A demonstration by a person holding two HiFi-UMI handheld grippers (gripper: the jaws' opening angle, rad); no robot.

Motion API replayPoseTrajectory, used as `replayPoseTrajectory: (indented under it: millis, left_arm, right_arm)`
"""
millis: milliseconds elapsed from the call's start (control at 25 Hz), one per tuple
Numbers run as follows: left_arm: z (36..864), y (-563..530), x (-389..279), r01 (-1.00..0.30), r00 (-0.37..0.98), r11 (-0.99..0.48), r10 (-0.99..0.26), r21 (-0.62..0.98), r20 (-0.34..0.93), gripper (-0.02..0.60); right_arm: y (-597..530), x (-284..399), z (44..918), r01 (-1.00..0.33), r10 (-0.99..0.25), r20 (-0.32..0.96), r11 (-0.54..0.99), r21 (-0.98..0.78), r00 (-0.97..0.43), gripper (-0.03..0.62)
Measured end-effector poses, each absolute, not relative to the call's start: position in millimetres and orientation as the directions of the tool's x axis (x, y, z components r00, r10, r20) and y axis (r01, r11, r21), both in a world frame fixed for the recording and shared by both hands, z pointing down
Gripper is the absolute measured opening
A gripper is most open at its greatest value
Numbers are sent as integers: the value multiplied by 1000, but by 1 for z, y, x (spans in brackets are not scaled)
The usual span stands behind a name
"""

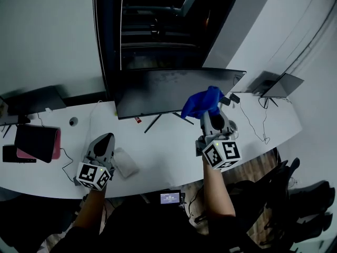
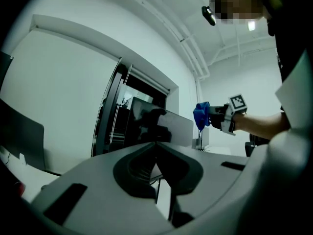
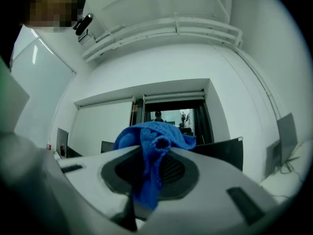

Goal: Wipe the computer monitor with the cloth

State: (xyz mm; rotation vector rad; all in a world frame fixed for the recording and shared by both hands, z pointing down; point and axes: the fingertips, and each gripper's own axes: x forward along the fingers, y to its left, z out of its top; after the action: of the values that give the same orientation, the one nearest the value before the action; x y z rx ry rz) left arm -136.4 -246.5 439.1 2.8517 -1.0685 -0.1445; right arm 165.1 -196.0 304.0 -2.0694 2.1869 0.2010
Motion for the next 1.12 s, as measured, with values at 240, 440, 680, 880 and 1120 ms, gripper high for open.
replayPoseTrajectory:
  millis: [240,440,680,880,1120]
  left_arm:
    - [421,-228,-123,-650,751,-755,-655,80,-77,-6]
    - [418,-195,-118,-657,744,-750,-661,70,-93,-6]
    - [426,-131,-119,-665,738,-742,-670,78,-75,-6]
    - [447,-72,-125,-682,723,-724,-689,104,-48,-6]
    - [463,7,-128,-687,716,-715,-697,129,-41,-5]
  right_arm:
    - [-142,156,354,-998,-991,-127,53,-39,-48,64]
    - [-99,155,397,-998,-997,-73,31,-53,-27,64]
    - [-34,144,441,-997,-999,-3,47,-57,-47,66]
    - [21,147,456,-996,-998,8,67,-59,-67,66]
    - [91,137,476,-995,-995,17,94,-33,-95,64]
